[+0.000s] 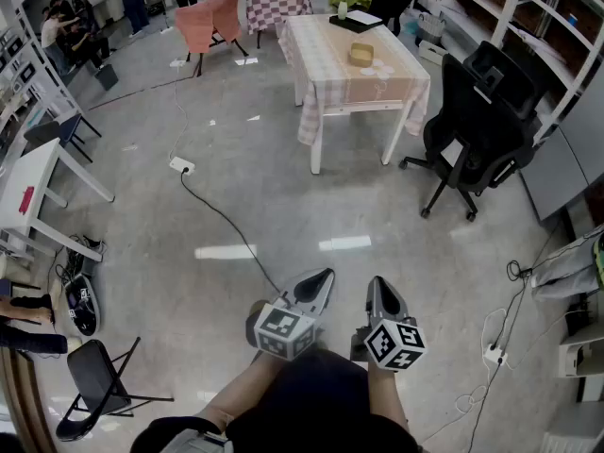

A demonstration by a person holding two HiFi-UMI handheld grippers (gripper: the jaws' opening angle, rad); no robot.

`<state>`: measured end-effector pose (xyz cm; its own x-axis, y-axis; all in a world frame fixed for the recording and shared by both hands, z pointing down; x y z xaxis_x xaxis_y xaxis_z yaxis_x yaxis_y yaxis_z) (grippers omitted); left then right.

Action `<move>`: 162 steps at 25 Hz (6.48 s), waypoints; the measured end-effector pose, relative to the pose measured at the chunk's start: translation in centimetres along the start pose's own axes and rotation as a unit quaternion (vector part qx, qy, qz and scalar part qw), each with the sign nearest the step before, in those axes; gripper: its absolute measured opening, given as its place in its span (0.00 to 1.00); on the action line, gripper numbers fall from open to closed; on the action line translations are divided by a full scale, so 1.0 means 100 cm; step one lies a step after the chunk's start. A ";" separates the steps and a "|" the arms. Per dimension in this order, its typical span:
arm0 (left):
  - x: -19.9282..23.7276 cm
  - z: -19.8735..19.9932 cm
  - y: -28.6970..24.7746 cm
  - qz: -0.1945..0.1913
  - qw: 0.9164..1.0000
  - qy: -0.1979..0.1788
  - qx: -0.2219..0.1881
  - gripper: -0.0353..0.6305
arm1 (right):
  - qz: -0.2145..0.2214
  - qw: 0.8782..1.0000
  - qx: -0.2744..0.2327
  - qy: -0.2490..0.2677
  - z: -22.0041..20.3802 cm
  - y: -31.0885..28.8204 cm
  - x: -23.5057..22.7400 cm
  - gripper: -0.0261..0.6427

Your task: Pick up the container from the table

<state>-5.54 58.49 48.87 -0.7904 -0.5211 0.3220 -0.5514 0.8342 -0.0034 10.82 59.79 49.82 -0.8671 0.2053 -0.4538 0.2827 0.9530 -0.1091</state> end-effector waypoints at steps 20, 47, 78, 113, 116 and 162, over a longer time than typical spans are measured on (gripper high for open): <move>0.052 0.017 -0.108 -0.022 1.000 -0.003 -0.010 0.07 | -0.009 0.999 -0.041 0.024 0.041 -0.105 -0.029 0.05; 0.180 0.085 -0.298 -0.062 0.998 -0.017 0.003 0.07 | -0.036 0.998 -0.058 0.000 0.092 -0.320 -0.056 0.05; 0.213 0.077 -0.331 -0.059 0.998 -0.022 0.028 0.07 | -0.070 0.996 -0.050 -0.018 0.079 -0.351 -0.076 0.05; 0.281 0.097 -0.478 -0.009 0.999 -0.018 0.027 0.07 | -0.032 0.999 -0.018 -0.010 0.131 -0.522 -0.133 0.05; 0.286 0.099 -0.500 -0.007 0.999 -0.020 0.027 0.07 | -0.032 0.999 -0.015 -0.009 0.138 -0.539 -0.145 0.05; 0.330 0.094 -0.637 0.053 0.998 -0.022 0.035 0.07 | -0.013 0.999 -0.004 -0.041 0.184 -0.677 -0.242 0.05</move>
<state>0.99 -13.50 50.83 -0.8553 -0.4396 0.2742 -0.4802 0.8713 -0.1012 20.19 -13.78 51.90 -0.8374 0.1623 -0.5220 0.2578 0.9593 -0.1153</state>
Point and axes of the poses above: the fingertips, and each gripper's own axes: y backward along the fingers, x to its left, z out of its top, the point moved 6 cm from there along y, backward along the fingers, and after that the axes turned 11 degrees about -x, right-handed, at the moved point
